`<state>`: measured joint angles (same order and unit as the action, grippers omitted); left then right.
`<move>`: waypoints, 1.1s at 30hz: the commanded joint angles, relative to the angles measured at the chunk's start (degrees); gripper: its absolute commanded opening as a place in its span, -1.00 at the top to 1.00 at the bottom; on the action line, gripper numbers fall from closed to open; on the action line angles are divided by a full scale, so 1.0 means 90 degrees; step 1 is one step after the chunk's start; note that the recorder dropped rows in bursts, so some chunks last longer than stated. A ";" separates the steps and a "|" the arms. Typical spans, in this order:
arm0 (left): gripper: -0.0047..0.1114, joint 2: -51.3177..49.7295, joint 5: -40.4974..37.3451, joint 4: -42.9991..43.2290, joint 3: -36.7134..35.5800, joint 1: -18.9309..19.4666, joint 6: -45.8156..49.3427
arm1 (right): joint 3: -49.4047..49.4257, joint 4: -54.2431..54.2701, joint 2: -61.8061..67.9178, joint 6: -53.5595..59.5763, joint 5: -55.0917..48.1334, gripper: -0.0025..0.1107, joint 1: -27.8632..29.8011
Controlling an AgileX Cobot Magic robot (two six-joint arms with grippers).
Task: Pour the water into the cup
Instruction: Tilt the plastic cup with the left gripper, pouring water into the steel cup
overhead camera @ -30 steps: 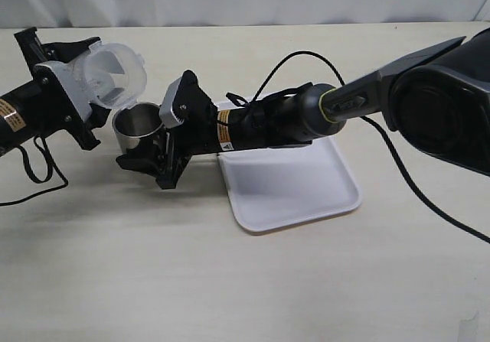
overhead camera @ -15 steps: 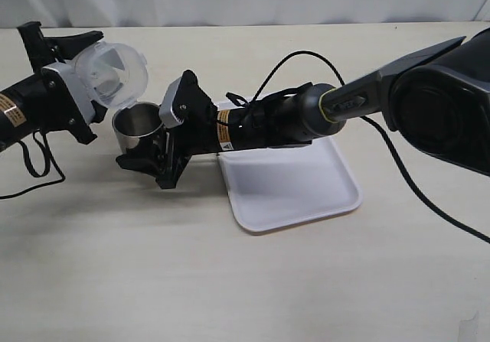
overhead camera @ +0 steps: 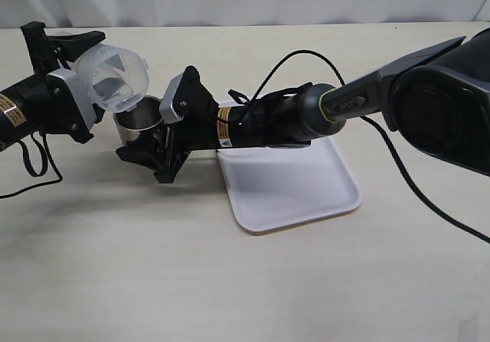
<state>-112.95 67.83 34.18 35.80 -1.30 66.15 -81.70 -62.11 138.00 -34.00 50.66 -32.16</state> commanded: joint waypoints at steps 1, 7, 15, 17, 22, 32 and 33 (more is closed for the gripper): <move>0.92 0.0038 0.0237 -0.0037 0.0049 -0.0008 0.0370 | -0.0025 0.0104 -0.0085 0.0074 0.0018 0.88 0.0005; 0.92 0.0038 0.0237 -0.0037 0.0065 -0.0008 0.0690 | -0.0025 0.0104 -0.0085 0.0020 0.0019 0.88 0.0005; 0.92 0.0038 0.0237 -0.0037 0.0108 -0.0008 0.0828 | -0.0025 -0.0190 -0.0085 0.0023 0.0019 0.88 0.0005; 0.92 0.0038 0.0237 -0.0048 0.0108 -0.0008 0.0830 | -0.0025 -0.0190 -0.0085 0.0023 0.0019 0.88 0.0005; 0.92 0.0038 0.0237 -0.0060 0.0108 -0.0008 0.1024 | -0.0025 -0.0191 -0.0085 0.0023 0.0006 0.88 0.0005; 0.92 0.0038 0.0237 -0.0060 0.0108 -0.0008 0.1551 | -0.0025 -0.0191 -0.0085 -0.0132 0.0005 0.88 0.0005; 0.92 0.0038 0.0237 -0.0060 0.0108 -0.0008 0.1617 | -0.0025 -0.0191 -0.0085 -0.0132 0.0005 0.88 0.0005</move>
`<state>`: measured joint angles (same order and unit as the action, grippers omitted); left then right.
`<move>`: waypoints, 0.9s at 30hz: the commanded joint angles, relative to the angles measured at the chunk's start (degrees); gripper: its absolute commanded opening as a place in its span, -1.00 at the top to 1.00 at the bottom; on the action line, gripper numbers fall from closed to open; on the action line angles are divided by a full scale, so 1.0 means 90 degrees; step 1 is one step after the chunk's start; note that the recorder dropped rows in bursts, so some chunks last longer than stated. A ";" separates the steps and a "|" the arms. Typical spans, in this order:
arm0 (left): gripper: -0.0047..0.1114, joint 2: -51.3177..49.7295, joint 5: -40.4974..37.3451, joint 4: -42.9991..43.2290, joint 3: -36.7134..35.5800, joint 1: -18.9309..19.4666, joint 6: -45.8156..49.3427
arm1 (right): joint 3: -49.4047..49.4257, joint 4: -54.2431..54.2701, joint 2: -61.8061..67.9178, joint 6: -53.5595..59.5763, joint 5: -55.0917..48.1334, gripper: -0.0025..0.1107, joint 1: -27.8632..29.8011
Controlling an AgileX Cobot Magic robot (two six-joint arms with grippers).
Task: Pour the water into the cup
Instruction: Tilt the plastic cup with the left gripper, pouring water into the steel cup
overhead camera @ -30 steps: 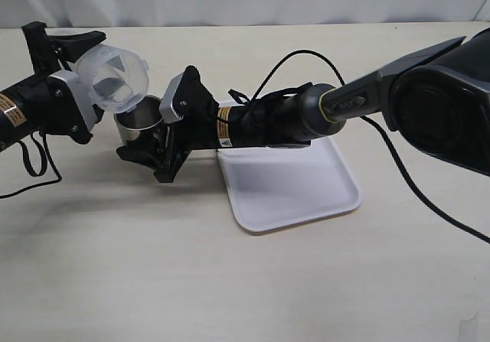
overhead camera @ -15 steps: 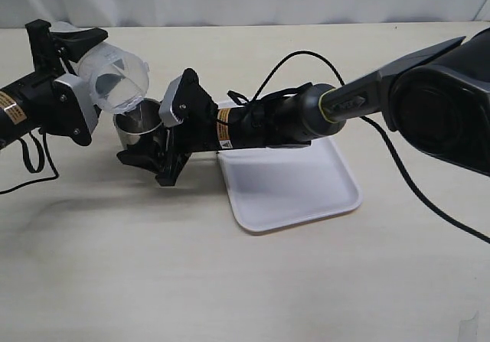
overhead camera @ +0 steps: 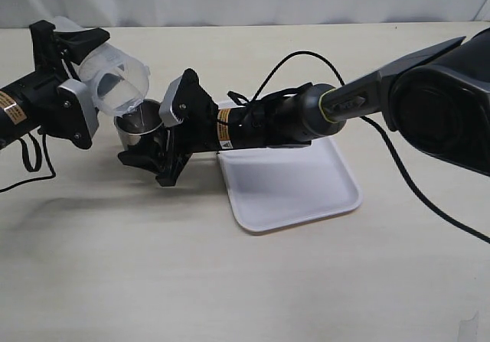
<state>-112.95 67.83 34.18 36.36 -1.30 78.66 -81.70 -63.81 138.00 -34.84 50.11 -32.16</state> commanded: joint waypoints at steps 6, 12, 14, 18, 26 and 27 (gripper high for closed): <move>0.92 0.0038 0.0237 -0.0073 0.0045 -0.0008 0.0301 | -0.0025 -0.0001 -0.0085 -0.0040 0.0066 0.88 0.0005; 0.92 0.0038 0.0237 -0.0074 0.0045 -0.0008 0.0447 | -0.0025 -0.0030 -0.0085 -0.0040 0.0066 0.88 0.0005; 0.92 0.0038 0.0237 -0.0074 0.0045 -0.0008 0.0460 | -0.0025 -0.0030 -0.0085 -0.0040 0.0066 0.88 0.0005; 0.92 0.0038 0.0237 -0.0074 0.0056 -0.0008 0.0621 | -0.0025 -0.0030 -0.0085 -0.0040 0.0066 0.88 0.0005; 0.92 0.0038 0.0237 -0.0040 0.0193 -0.0008 0.0634 | -0.0025 -0.0202 -0.0085 -0.0050 0.0066 0.88 0.0005; 0.92 0.0038 0.0237 -0.0040 0.0193 -0.0008 0.0634 | -0.0025 -0.0175 -0.0085 -0.0050 0.0066 0.88 0.0005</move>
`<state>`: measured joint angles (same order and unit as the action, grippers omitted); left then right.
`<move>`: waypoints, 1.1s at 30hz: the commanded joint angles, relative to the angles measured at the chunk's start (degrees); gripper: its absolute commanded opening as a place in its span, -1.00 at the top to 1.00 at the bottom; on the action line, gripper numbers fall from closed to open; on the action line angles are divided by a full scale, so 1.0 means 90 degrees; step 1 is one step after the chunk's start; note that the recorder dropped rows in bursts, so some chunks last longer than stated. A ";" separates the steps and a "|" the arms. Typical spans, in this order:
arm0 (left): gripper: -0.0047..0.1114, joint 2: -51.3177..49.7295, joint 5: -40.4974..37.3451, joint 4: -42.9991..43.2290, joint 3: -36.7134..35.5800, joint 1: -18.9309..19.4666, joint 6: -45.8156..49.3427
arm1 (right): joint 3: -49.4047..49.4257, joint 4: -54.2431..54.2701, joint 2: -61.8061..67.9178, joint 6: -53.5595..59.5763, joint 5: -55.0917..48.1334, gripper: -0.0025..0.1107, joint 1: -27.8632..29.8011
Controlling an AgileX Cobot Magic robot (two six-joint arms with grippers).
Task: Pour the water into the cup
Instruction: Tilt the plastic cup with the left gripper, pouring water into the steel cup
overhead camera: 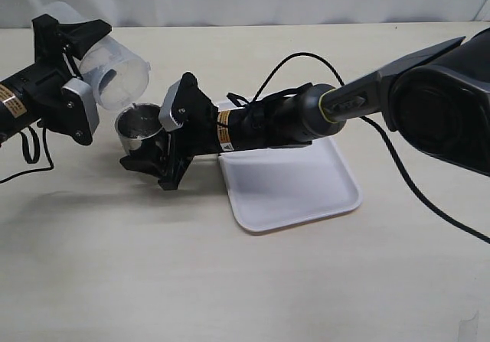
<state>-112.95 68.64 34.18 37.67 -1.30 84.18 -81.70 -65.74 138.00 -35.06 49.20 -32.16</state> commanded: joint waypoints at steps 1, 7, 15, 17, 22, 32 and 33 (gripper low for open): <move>0.92 0.0038 0.0147 -0.0040 0.0047 -0.0008 0.0020 | -0.0025 0.0039 -0.0085 -0.0025 0.0167 0.88 0.0005; 0.92 0.0038 0.0147 0.0126 0.0047 -0.0008 0.0191 | -0.0025 0.0081 -0.0085 -0.0013 0.0167 0.88 0.0005; 0.92 0.0038 0.0147 0.0131 0.0047 -0.0023 0.0667 | -0.0025 0.0081 -0.0085 -0.0013 0.0167 0.88 0.0005; 0.92 0.0038 0.0147 0.0142 0.0047 -0.0023 0.0662 | -0.0025 0.0081 -0.0085 -0.0013 0.0167 0.88 0.0005; 0.92 0.0038 0.0147 0.0158 0.0047 -0.0023 0.0662 | -0.0025 0.0081 -0.0085 -0.0013 0.0167 0.88 0.0005; 0.92 0.0038 0.0147 0.0363 0.0047 -0.0023 0.0662 | -0.0025 0.0379 -0.0085 0.0131 0.0167 0.88 0.0005; 0.92 0.0038 0.0147 0.0363 0.0047 -0.0023 0.0662 | -0.0025 0.0379 -0.0085 0.0131 0.0167 0.88 0.0005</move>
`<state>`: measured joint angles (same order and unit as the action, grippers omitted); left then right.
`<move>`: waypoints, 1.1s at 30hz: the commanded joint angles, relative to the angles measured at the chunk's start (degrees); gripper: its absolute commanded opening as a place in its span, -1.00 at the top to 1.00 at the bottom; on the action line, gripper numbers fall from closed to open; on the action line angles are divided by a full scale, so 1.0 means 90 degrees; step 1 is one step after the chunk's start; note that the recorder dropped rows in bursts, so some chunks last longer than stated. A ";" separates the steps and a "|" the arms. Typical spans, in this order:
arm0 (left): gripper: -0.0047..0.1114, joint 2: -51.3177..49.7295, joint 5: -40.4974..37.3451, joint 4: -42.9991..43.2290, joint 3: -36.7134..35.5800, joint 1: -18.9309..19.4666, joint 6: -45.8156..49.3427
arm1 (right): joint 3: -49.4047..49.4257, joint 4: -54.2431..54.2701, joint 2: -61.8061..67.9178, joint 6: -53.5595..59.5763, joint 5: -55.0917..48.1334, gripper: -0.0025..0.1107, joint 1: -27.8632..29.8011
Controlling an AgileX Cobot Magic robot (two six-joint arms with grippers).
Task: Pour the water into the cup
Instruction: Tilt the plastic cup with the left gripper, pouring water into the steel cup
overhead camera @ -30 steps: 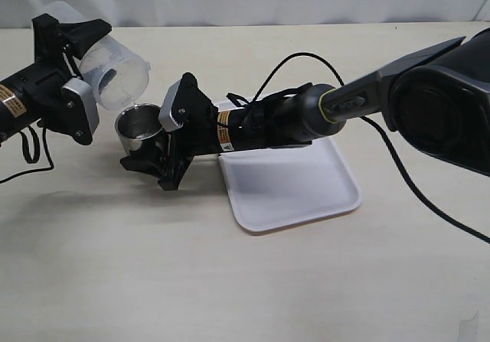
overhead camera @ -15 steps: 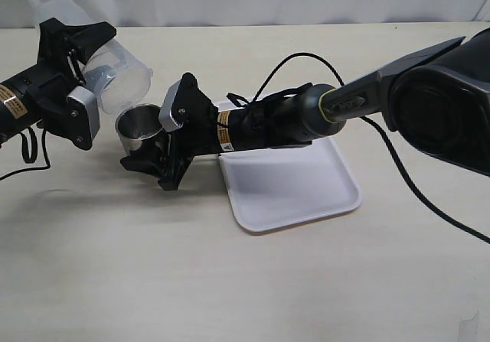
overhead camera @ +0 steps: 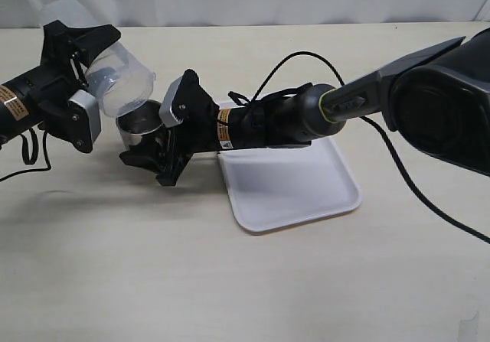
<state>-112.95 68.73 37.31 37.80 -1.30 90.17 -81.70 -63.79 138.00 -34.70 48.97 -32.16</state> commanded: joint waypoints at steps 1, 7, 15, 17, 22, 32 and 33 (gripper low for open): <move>0.92 0.0038 0.0137 0.0029 0.0032 -0.0023 -0.0003 | -0.0025 0.0163 -0.0085 0.0091 0.0192 0.88 0.0005; 0.92 0.0038 0.0137 0.0053 0.0032 -0.0023 -0.0027 | -0.0025 0.0163 -0.0085 0.0091 0.0192 0.88 0.0005; 0.92 0.0038 0.0137 0.0118 0.0032 -0.0034 -0.0054 | -0.0025 0.0163 -0.0085 0.0119 0.0192 0.88 0.0005; 0.92 0.0038 0.0137 0.0105 0.0032 -0.0078 -0.0054 | -0.0025 0.0163 -0.0085 0.0119 0.0192 0.88 0.0005; 0.92 0.0038 0.0137 0.0091 0.0032 -0.0161 -0.0066 | -0.0025 0.0163 -0.0085 0.0119 0.0192 0.88 0.0005; 0.92 0.0038 0.0137 0.0019 0.0032 -0.0161 -0.0280 | -0.0025 0.0163 -0.0085 0.0120 0.0180 0.88 0.0005; 0.92 0.0038 0.0137 -0.0011 0.0032 -0.0161 -0.0382 | -0.0025 0.0163 -0.0085 0.0120 0.0180 0.88 0.0005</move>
<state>-112.95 68.73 38.38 37.80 -2.64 89.10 -81.70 -63.43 138.00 -33.95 48.97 -32.16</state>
